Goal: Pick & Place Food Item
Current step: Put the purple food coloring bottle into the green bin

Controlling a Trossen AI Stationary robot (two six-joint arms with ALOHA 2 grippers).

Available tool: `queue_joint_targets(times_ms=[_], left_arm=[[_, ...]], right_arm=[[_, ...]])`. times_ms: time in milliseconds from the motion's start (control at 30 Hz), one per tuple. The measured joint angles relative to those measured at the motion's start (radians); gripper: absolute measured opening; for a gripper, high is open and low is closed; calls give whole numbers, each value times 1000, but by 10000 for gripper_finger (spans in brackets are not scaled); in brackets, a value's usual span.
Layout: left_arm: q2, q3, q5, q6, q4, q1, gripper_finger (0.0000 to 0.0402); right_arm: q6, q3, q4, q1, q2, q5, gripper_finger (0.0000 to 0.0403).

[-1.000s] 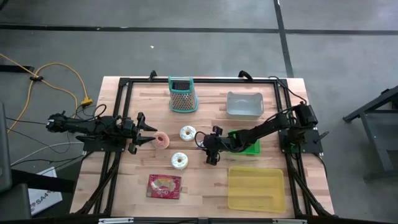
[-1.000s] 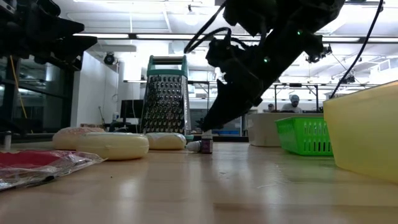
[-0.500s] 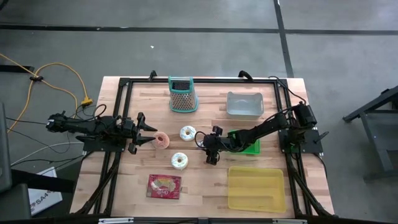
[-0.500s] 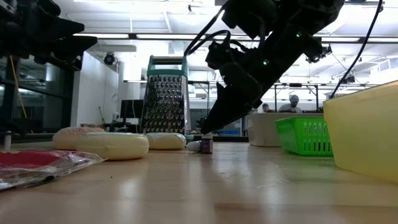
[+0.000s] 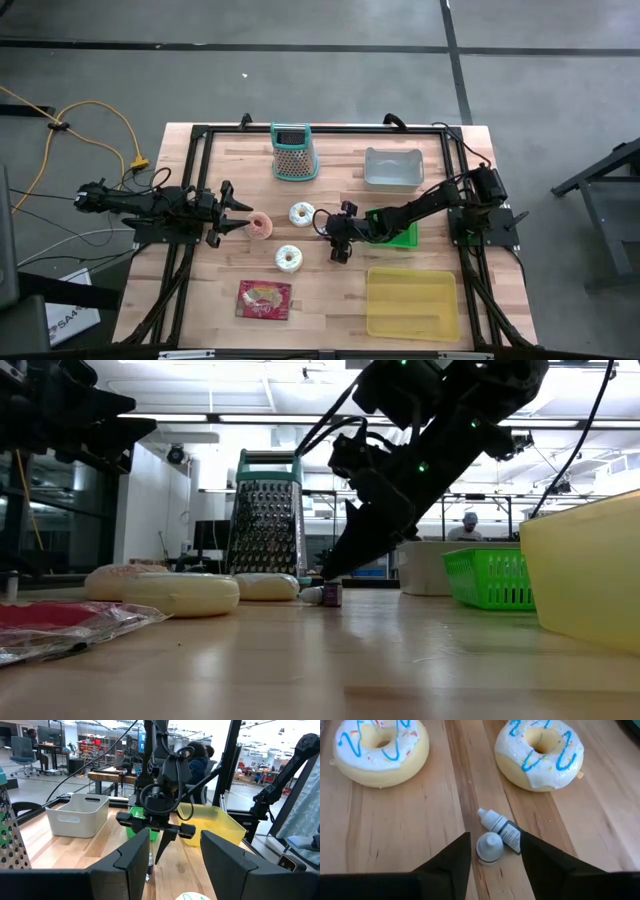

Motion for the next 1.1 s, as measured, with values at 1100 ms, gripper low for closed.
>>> queue_joint_targets(times_ms=[1100], left_arm=[[0,0,0,0,0,0,170]], right_arm=[[-2,0,-11,2,-11,-3,54]])
